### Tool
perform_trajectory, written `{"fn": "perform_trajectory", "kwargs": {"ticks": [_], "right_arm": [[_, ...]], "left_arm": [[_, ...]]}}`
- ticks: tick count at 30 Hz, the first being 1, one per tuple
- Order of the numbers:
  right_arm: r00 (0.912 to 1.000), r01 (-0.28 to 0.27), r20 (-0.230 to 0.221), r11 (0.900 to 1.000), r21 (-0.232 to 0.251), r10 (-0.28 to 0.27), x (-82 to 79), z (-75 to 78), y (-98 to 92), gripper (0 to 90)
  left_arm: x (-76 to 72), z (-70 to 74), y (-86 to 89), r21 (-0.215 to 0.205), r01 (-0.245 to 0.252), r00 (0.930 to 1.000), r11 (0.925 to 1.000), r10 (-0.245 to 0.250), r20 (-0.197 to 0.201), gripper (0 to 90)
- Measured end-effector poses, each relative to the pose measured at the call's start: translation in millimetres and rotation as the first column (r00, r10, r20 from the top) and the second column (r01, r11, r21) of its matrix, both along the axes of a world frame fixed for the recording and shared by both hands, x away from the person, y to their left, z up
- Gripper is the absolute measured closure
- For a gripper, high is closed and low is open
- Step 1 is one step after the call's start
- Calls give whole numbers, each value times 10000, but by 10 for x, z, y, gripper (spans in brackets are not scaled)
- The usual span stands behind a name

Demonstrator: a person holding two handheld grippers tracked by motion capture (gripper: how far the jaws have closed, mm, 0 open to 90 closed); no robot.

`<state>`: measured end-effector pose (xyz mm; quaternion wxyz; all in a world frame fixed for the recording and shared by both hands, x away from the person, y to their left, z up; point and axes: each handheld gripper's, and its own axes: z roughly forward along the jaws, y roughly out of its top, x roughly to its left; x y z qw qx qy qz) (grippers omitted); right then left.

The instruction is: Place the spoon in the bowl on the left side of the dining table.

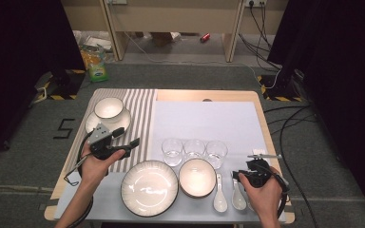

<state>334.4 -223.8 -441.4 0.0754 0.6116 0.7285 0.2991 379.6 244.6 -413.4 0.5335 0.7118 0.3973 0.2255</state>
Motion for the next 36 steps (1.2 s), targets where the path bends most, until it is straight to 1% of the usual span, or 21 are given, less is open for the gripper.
{"fn": "perform_trajectory", "kwargs": {"ticks": [8, 14, 15, 18, 20, 21, 22, 27, 30, 34, 36], "right_arm": [[9993, 105, -365, 9999, 31, -104, 21, -38, -7, 738], [9989, 69, -463, 10000, 13, -68, 33, -59, -28, 756], [9986, 159, -511, 9999, 36, -157, 34, -62, -30, 758], [9981, 172, -588, 9998, 50, -169, 41, -79, -45, 764], [9976, 153, -669, 9999, 73, -147, 43, -94, -45, 767], [9968, 163, -785, 9998, 105, -155, 44, -97, -43, 768], [9971, 145, -751, 9999, 84, -138, 48, -107, -40, 768], [9962, 102, -861, 9999, 30, -99, 54, -125, -44, 775], [9945, 148, -1038, 9997, 178, -129, 54, -130, -49, 776], [9937, 179, -1111, 9995, 271, -148, 57, -135, -67, 784], [9934, 216, -1136, 9986, 480, -161, 60, -143, -75, 790]], "left_arm": [[-1, -7, 3, 3, -13, 10000, 10000, 13, -35, 214], [0, -13, 0, -4, -25, 10000, 10000, 25, -34, 217], [0, -14, 1, -14, -22, 10000, 10000, 22, -42, 218], [-2, -15, 3, -33, -29, 10000, 10000, 28, -62, 218], [-1, -17, 5, -30, -38, 10000, 10000, 37, -82, 218], [-2, -18, 5, -27, -34, 10000, 10000, 34, -87, 218], [-2, -17, 5, -20, -28, 10000, 10000, 28, -86, 219], [-3, -17, 3, -22, -35, 10000, 10000, 34, -84, 218], [-4, -18, 2, -43, -16, 9999, 10000, 16, -112, 219], [0, -23, 3, -62, -18, 9999, 10000, 17, -113, 219], [-1, -21, 4, -43, -23, 9999, 10000, 22, -131, 219]]}}
